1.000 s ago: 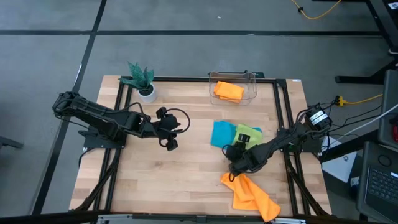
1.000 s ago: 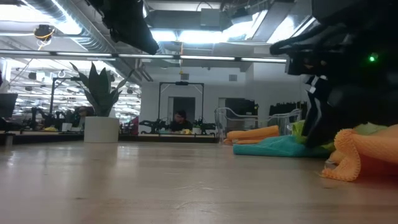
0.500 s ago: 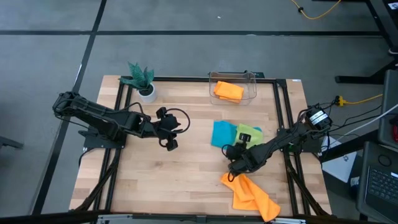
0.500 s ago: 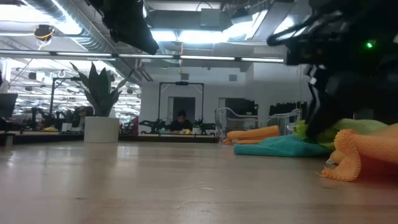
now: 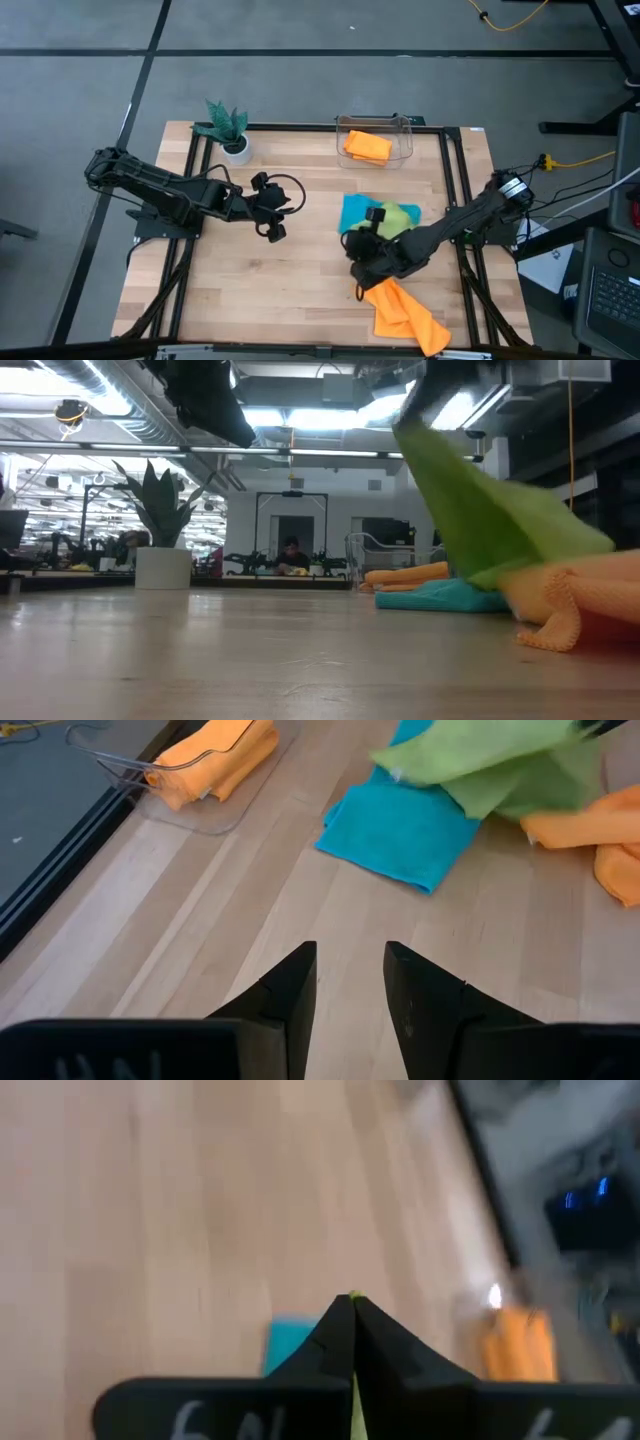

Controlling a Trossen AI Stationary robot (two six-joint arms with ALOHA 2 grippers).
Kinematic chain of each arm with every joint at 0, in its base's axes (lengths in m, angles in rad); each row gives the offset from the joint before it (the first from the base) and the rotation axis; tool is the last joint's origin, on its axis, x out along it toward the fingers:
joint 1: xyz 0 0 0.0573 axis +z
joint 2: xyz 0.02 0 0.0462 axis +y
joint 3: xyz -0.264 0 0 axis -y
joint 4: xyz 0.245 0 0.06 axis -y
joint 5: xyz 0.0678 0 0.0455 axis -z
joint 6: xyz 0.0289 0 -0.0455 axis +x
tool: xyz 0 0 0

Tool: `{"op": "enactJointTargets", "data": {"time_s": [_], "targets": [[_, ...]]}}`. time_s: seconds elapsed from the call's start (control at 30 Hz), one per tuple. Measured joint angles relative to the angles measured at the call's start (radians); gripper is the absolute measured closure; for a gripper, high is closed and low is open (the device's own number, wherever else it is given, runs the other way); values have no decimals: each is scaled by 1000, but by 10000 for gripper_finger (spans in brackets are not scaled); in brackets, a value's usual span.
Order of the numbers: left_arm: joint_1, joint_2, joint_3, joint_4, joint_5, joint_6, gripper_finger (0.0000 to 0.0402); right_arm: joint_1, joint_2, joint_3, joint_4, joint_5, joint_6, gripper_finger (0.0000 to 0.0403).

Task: Fold microfiber towels
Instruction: Fold the green microfiber towel

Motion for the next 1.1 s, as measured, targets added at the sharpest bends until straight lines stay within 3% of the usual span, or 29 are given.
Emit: {"op": "enactJointTargets", "data": {"time_s": [0.3, 0.43, 0.7, 0.93, 1.1], "targets": [[0, 0, 0, 0, 4, 3, 289, 34, 0, 330, 7, 26, -352, 401], [-1, 0, 0, 6, 75, 109, 289, 49, 0, 425, 7, 23, -453, 402], [-33, 21, 0, 288, 261, 272, 289, 50, -1, 418, 11, 14, -475, 402], [-72, 87, -1, 502, 283, 397, 287, 37, 0, 403, -1, -26, -411, 403], [-84, 92, -1, 607, 298, 439, 257, 34, 1, 403, -1, -80, -397, 403]]}}
